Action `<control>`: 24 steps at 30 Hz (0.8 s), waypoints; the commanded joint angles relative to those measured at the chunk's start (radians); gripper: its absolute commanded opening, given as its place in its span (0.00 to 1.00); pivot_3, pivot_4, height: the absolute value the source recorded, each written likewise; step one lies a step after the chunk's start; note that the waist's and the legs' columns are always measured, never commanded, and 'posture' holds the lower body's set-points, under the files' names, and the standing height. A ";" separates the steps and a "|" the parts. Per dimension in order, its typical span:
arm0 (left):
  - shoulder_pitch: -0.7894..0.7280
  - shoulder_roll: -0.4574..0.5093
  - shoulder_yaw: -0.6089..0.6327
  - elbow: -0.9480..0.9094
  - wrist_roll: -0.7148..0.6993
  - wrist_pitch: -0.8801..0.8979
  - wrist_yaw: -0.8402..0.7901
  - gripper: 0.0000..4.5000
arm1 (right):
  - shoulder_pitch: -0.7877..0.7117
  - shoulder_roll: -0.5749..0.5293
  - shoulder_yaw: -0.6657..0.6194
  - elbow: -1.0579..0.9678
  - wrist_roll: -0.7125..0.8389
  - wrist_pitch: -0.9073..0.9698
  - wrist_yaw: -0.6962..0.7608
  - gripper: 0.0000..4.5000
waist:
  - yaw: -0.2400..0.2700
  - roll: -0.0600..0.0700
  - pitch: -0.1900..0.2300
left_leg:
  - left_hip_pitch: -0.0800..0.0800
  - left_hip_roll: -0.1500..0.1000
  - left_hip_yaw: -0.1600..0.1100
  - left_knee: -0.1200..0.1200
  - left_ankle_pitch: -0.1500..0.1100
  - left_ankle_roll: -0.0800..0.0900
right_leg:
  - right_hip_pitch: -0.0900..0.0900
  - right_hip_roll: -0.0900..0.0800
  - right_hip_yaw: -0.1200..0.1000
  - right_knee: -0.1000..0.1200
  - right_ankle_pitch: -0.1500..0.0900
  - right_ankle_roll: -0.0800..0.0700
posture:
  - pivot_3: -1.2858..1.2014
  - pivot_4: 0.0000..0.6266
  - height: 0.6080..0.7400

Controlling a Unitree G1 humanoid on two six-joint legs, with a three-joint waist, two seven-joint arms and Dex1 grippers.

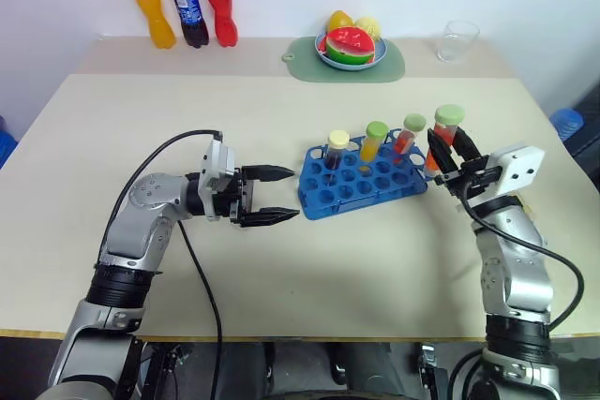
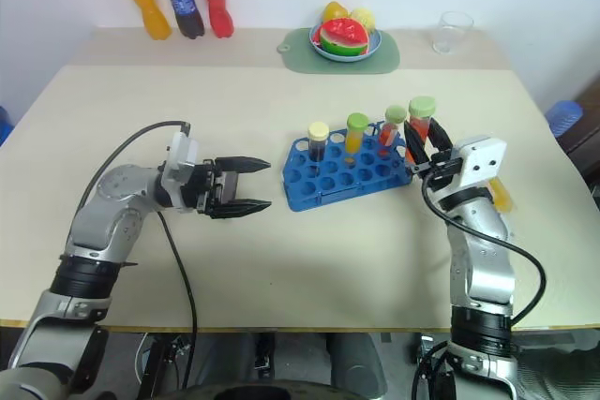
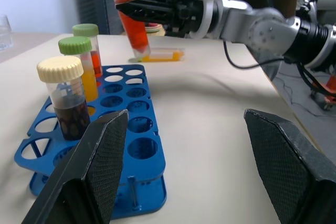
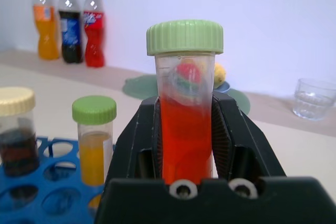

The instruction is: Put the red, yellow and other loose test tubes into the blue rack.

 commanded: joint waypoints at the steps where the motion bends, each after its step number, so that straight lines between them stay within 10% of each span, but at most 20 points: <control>1: -0.017 0.005 0.015 -0.009 -0.003 -0.014 -0.003 0.81 | -0.016 0.018 0.017 0.043 -0.020 -0.088 -0.036 0.17 | 0.000 0.000 0.000 | 0.000 0.000 0.000 0.000 0.000 0.000 | 0.000 0.000 0.000 0.000 0.000 0.000 | 0.52 0.24 1.00; 20: 0.018 0.027 0.033 -0.043 -0.013 -0.006 0.024 0.81 | -0.066 0.078 0.100 0.263 0.034 -0.224 -0.029 0.17 | -0.008 0.000 0.000 | 0.002 0.001 0.000 0.000 0.000 0.000 | 0.001 0.000 0.000 0.002 0.000 0.000 | 0.52 0.24 1.00; 24: 0.027 0.025 0.031 -0.050 -0.015 -0.005 0.029 0.81 | -0.052 0.049 0.101 0.241 -0.010 -0.251 -0.054 0.73 | -0.006 0.000 0.000 | 0.002 0.001 0.000 0.000 0.000 0.000 | 0.000 0.000 0.000 0.002 0.000 0.000 | 0.52 0.24 1.00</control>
